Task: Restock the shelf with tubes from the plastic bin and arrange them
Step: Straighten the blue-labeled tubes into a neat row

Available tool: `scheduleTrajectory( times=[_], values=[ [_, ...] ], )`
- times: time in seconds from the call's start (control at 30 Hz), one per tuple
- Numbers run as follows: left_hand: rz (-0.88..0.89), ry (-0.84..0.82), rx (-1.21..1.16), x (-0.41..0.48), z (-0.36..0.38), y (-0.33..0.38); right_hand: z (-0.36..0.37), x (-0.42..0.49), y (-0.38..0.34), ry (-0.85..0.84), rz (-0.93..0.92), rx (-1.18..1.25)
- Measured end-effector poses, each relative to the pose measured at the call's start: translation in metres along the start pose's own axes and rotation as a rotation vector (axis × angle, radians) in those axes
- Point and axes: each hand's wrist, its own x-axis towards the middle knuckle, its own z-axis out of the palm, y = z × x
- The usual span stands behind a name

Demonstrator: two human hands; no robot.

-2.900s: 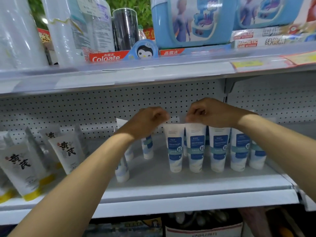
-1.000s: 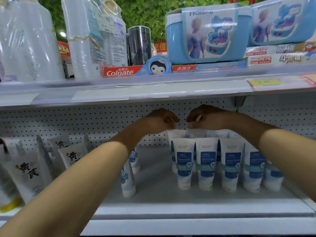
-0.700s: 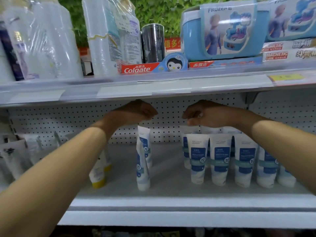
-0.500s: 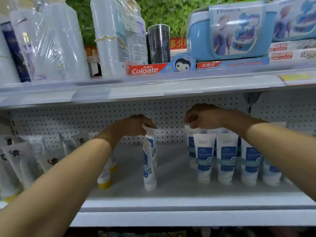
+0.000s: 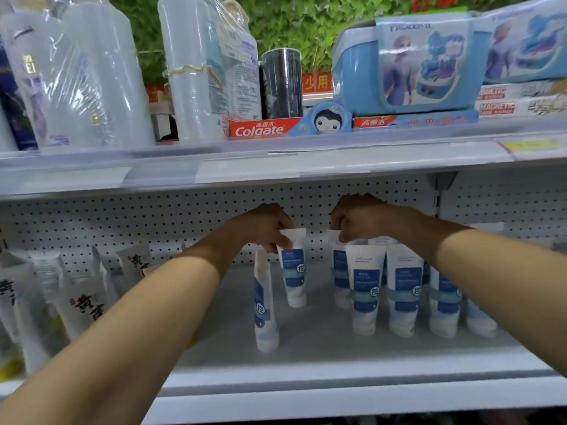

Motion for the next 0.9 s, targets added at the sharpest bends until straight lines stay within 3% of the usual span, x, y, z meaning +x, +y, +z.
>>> scheduleTrajectory(
  times=[0.43,0.63,0.77,0.9],
  values=[
    [0.061,-0.007,0.019,0.019,0.018,0.014,0.000,0.007,0.011,0.005,-0.077,0.046],
    [0.044,-0.026,0.104,0.024,0.018,0.015,-0.019,0.004,0.023,0.058,-0.032,0.255],
    [0.068,-0.037,0.101,0.025,0.019,0.017,-0.021,0.000,0.029,-0.030,-0.050,0.243],
    [0.098,-0.052,0.071,0.027,0.022,0.019,-0.008,0.002,0.024,-0.104,-0.069,0.038]
  ],
)
